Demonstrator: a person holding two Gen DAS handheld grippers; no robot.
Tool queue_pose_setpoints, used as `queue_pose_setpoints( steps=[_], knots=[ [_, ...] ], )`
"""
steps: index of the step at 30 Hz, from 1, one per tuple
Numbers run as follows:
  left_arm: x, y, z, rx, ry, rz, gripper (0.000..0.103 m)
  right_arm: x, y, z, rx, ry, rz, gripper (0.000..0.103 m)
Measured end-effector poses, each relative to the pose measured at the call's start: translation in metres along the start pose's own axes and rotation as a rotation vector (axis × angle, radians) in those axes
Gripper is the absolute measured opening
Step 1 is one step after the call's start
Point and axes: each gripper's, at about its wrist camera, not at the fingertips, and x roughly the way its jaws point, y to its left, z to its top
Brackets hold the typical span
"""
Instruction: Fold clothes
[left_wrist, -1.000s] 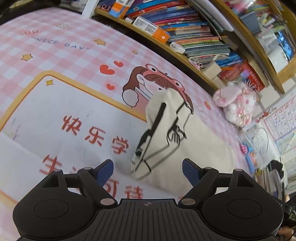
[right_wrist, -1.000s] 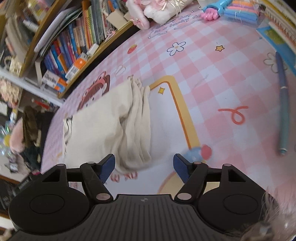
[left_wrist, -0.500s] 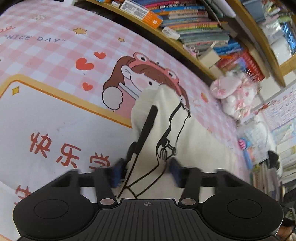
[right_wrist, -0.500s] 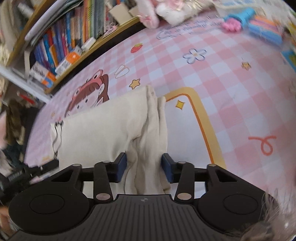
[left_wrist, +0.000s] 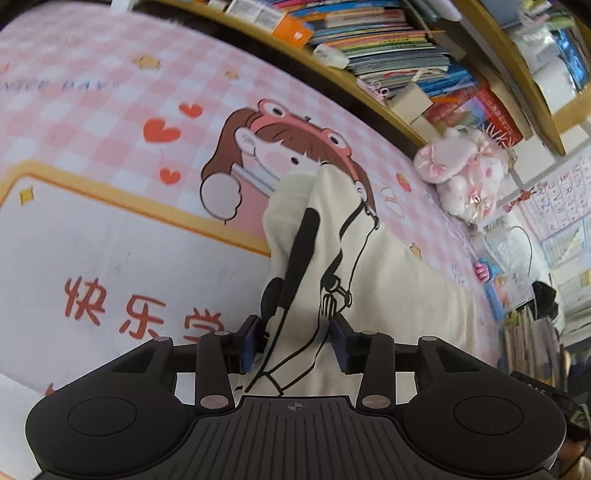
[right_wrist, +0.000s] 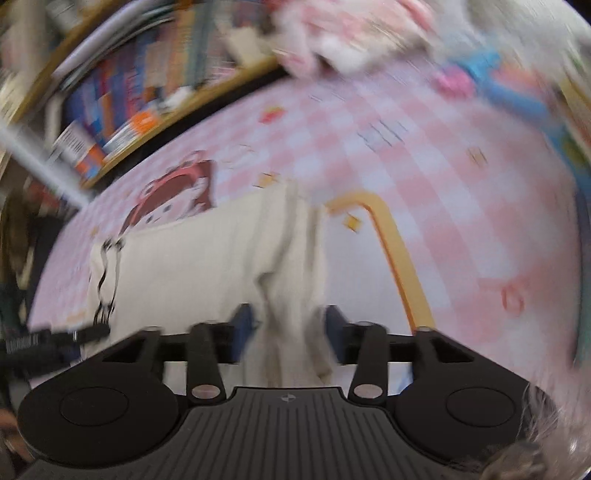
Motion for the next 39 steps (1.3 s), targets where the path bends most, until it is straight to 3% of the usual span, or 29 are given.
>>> queue_pose_setpoints(
  steps=[3,6,7,10,13,14,20,24,28,31,34,39],
  knots=[
    [0.004,-0.001,0.001,0.004,-0.006,-0.017,0.056,0.001,-0.003,0.001,0.039,0.008,0.024,0.049],
    [0.007,-0.008,0.000,0.014,-0.011,-0.012,0.053,0.007,0.008,0.002,-0.005,0.038,0.053,0.049],
    [0.008,-0.011,-0.001,0.029,-0.015,0.004,0.041,0.009,0.013,0.001,-0.031,0.043,0.052,0.042],
    [0.003,-0.023,-0.009,0.106,-0.049,0.041,0.021,0.007,0.032,-0.005,-0.188,0.002,0.012,0.026],
    [-0.007,-0.038,-0.018,0.202,-0.082,0.059,0.019,-0.004,0.052,-0.020,-0.408,-0.093,-0.031,0.020],
    [-0.007,-0.039,-0.020,0.210,-0.076,0.061,0.019,-0.007,0.053,-0.022,-0.430,-0.101,-0.034,0.020],
    [-0.005,-0.021,-0.014,0.079,-0.015,0.011,0.027,-0.005,0.025,-0.013,-0.250,-0.037,0.018,0.023],
    [0.002,-0.011,-0.007,0.021,0.022,-0.014,0.036,0.000,0.012,-0.005,-0.135,0.012,0.022,0.042],
    [0.008,-0.009,-0.005,-0.035,0.025,-0.038,0.044,0.004,0.002,0.002,-0.049,0.037,0.066,0.044],
    [0.010,-0.017,-0.007,-0.012,0.006,-0.018,0.041,0.007,0.005,0.005,-0.075,0.049,0.070,0.039],
    [0.010,-0.021,-0.011,-0.002,-0.013,0.003,0.026,0.010,0.010,0.005,-0.120,0.052,0.067,0.029],
    [-0.006,-0.024,-0.017,-0.010,-0.063,-0.015,0.017,-0.005,0.012,-0.003,-0.170,-0.020,0.106,0.019]
  ],
)
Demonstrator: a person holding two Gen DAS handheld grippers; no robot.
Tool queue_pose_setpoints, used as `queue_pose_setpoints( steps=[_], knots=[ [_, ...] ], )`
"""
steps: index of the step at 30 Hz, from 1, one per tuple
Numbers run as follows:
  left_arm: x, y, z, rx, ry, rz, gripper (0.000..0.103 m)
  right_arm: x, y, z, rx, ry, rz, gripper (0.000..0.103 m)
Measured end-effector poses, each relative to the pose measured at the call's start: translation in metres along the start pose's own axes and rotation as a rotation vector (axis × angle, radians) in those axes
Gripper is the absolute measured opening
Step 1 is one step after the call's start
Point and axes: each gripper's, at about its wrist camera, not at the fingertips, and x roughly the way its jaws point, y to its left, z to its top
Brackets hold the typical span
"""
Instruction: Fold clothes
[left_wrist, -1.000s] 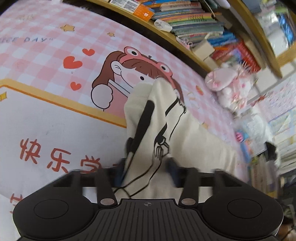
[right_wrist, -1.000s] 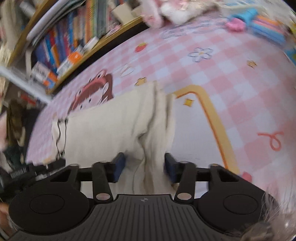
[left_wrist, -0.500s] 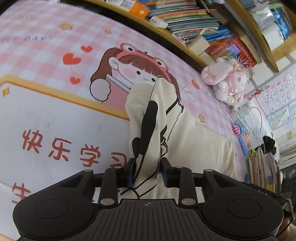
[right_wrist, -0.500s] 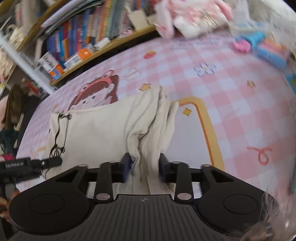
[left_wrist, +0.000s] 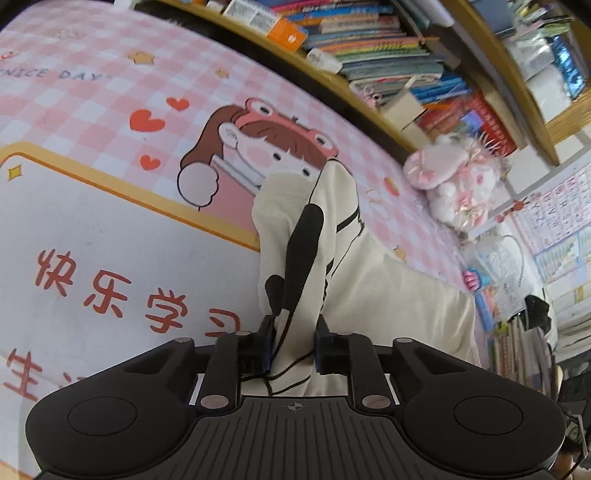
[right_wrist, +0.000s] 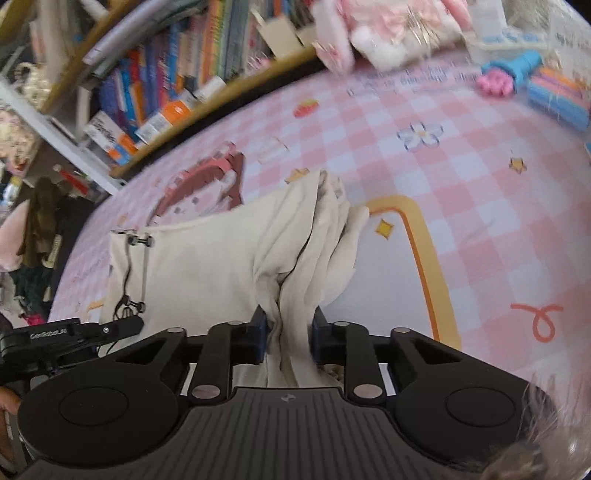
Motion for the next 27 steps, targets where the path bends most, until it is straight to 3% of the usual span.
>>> queue_pose_setpoints(
  steps=[11,27],
  knots=[
    [-0.023,-0.021,-0.013,0.014,-0.075,-0.024,0.017,-0.027,-0.002,0.001,-0.054,-0.042,0.035,0.019],
    [-0.042,-0.019,-0.023,0.021,-0.121,-0.012,0.017,-0.038,0.010,-0.001,-0.136,-0.059,0.075,0.019]
  ],
)
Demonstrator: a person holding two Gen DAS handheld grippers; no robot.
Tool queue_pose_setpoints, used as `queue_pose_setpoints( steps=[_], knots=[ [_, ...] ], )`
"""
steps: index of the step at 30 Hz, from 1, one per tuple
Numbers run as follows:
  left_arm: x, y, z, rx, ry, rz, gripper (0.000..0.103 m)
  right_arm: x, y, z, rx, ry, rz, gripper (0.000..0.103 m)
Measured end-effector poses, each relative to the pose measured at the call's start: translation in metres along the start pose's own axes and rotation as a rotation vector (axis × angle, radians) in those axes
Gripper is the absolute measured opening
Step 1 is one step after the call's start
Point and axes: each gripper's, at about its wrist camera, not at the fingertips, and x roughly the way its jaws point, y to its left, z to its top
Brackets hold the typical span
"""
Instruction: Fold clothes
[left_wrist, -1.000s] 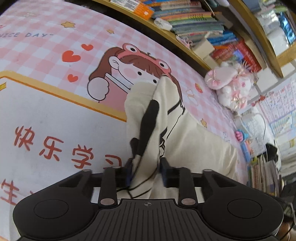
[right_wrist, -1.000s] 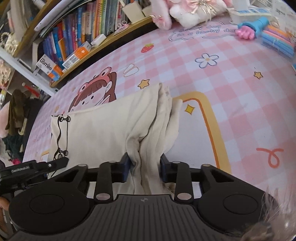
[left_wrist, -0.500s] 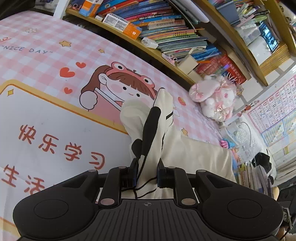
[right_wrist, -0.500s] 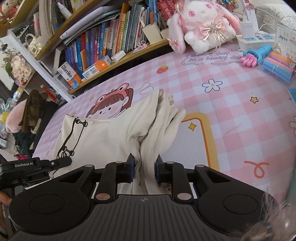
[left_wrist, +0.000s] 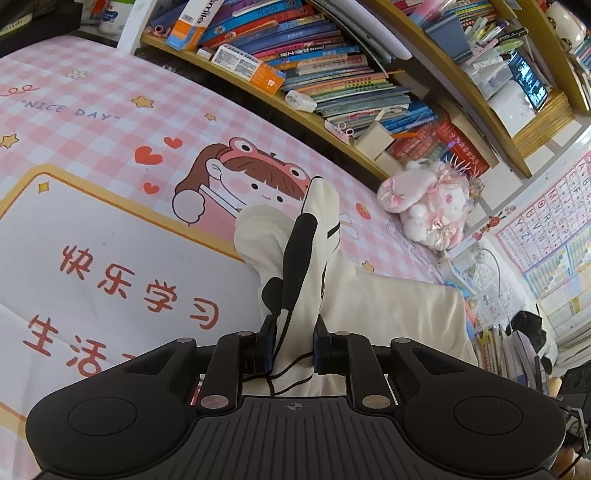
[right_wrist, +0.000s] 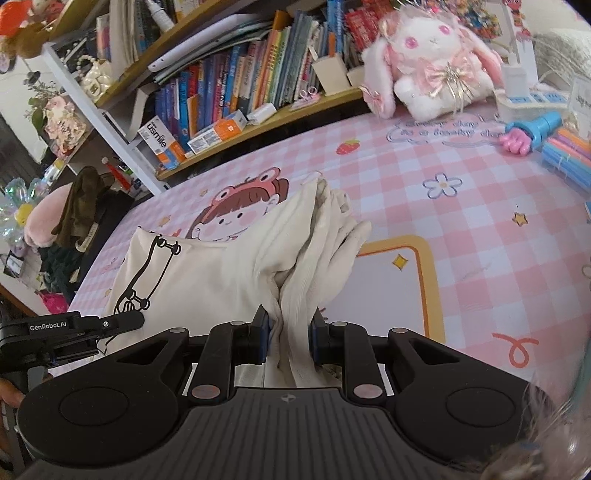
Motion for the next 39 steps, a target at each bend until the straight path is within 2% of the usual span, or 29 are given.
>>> queue_pose_setpoints(
  steps=[10,24,31,39],
  knots=[
    [0.007,0.025,0.027,0.014,0.030,-0.060,0.017,0.009,0.023,0.002,0.003,-0.028,-0.049,0.019],
    [0.013,0.079,0.096,0.062,0.061,-0.107,0.017,0.057,0.084,0.021,-0.007,-0.053,-0.109,0.019],
    [0.025,0.103,0.140,0.052,0.056,-0.132,0.017,0.087,0.109,0.048,-0.051,-0.066,-0.104,0.019],
    [0.056,0.111,0.193,0.048,0.017,-0.153,0.017,0.130,0.110,0.098,-0.093,-0.090,-0.071,0.019]
  ],
)
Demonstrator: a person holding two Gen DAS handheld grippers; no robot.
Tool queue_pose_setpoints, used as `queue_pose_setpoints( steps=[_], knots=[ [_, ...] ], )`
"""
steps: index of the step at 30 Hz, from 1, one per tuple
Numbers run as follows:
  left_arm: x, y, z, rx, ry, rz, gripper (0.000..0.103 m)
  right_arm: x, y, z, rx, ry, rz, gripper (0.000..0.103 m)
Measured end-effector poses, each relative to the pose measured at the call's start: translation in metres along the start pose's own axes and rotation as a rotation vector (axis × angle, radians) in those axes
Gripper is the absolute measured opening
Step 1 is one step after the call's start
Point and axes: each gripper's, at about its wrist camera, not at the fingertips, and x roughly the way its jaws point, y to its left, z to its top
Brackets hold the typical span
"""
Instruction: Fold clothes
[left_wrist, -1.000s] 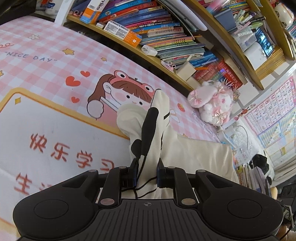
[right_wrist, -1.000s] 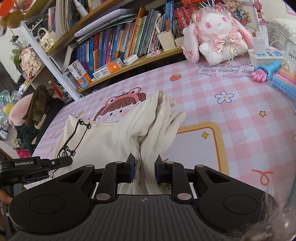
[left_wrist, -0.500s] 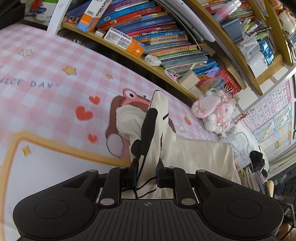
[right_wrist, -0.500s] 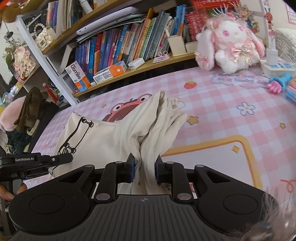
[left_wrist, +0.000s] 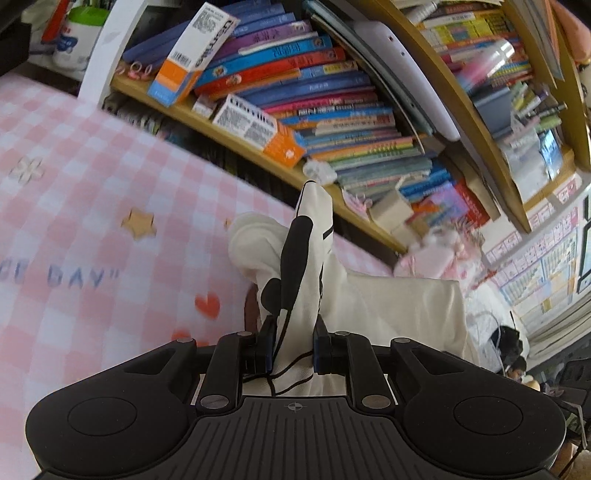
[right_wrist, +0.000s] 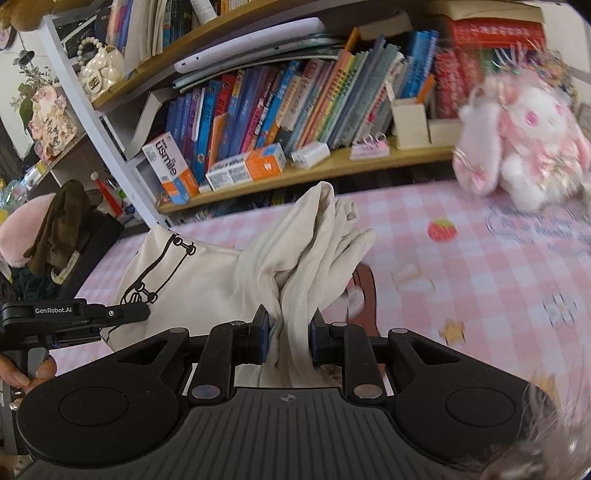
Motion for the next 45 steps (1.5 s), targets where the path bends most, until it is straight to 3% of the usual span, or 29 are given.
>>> queue_pose_setpoints(
  steps=[14,23,30,32,33,35,39,45],
  knots=[
    [0.070,0.003,0.070,0.030,-0.054,0.032,0.017,0.085,-0.029,0.070,-0.068,-0.041,0.057,0.019],
    [0.092,0.007,0.093,0.041,-0.098,0.020,0.017,0.121,-0.045,0.098,-0.087,-0.074,0.074,0.019],
    [0.117,0.033,0.084,-0.069,-0.064,0.056,0.018,0.153,-0.061,0.092,-0.042,-0.036,0.065,0.019],
    [0.119,0.041,0.078,-0.104,-0.064,0.054,0.021,0.171,-0.073,0.084,0.023,0.035,0.037,0.021],
    [0.118,0.045,0.078,-0.127,-0.063,0.048,0.024,0.176,-0.081,0.080,0.071,0.050,0.036,0.027],
    [0.117,0.050,0.077,-0.158,-0.055,0.044,0.026,0.179,-0.094,0.073,0.166,0.047,0.052,0.030],
    [0.111,0.051,0.077,-0.138,-0.043,0.044,0.035,0.176,-0.106,0.069,0.257,0.054,0.076,0.040],
    [0.090,0.043,0.072,-0.062,-0.058,0.067,0.037,0.156,-0.110,0.065,0.264,0.041,0.059,0.041]
  ],
)
